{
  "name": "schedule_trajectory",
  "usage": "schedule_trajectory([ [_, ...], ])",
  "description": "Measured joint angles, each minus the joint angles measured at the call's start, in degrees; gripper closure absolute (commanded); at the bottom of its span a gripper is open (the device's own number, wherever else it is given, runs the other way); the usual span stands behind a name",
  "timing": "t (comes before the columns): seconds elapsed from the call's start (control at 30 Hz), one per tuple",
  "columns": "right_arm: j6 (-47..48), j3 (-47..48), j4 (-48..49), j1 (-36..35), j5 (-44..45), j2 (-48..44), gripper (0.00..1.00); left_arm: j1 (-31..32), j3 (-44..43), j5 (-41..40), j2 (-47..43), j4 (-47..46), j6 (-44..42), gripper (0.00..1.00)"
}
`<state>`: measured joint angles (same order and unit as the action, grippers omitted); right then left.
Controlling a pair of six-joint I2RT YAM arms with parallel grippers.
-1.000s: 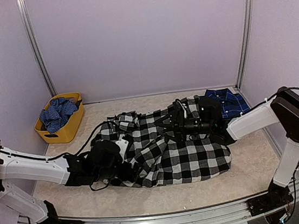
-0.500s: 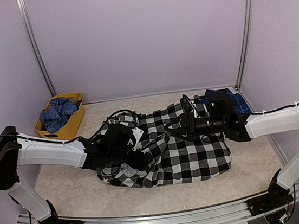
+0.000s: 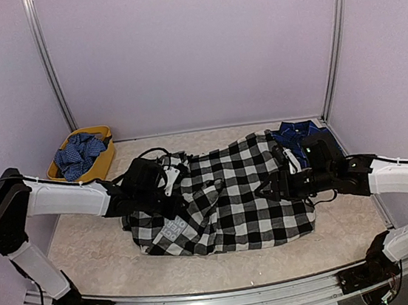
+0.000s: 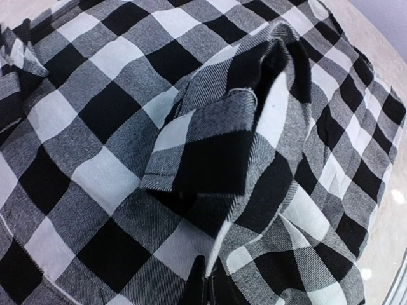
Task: Fold and stack the long sleeve shirts
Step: Adjust the sleeve at the center of the board, then pick up the flattened shirt from the center of the board.
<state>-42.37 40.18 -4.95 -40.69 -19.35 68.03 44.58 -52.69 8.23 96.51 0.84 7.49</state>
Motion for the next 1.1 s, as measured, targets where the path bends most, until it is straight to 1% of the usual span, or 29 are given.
schedule_trajectory([
  [0.07,1.16,-0.57,-4.17,0.0,3.04,-1.68,0.29,-1.66,2.6,1.99,-3.26,-0.76,1.27,1.0],
  [0.17,2.36,-1.44,-9.18,0.0,6.86,-4.07,0.29,-4.81,7.43,4.35,-10.58,-2.05,3.89,1.0],
  [0.3,3.56,-1.79,-14.32,0.09,10.95,-5.66,0.29,-7.65,11.47,4.85,-19.37,-3.89,7.21,1.0],
  [0.37,4.2,-1.79,-16.31,0.31,12.33,-5.66,0.29,-8.26,12.59,4.85,-21.84,-4.83,8.5,1.0],
  [0.47,5.38,-1.62,-18.91,0.5,13.7,-4.92,0.29,-8.81,14.01,4.7,-23.19,-5.55,9.88,1.0],
  [0.73,7.58,-0.33,-25.27,0.63,16.22,-1.7,0.32,-9.55,16.7,3.5,-23.1,-5.53,11.93,1.0],
  [0.97,9.05,-2.14,-25.83,0.66,12.92,-2.47,0.31,-11.15,17.9,3.37,-27.3,-5.6,14.82,1.0],
  [1.1,11.43,-2.86,-25.49,0.66,9.25,-4.17,0.31,-12.7,15.69,3.45,-26.93,-5.31,16.22,1.0],
])
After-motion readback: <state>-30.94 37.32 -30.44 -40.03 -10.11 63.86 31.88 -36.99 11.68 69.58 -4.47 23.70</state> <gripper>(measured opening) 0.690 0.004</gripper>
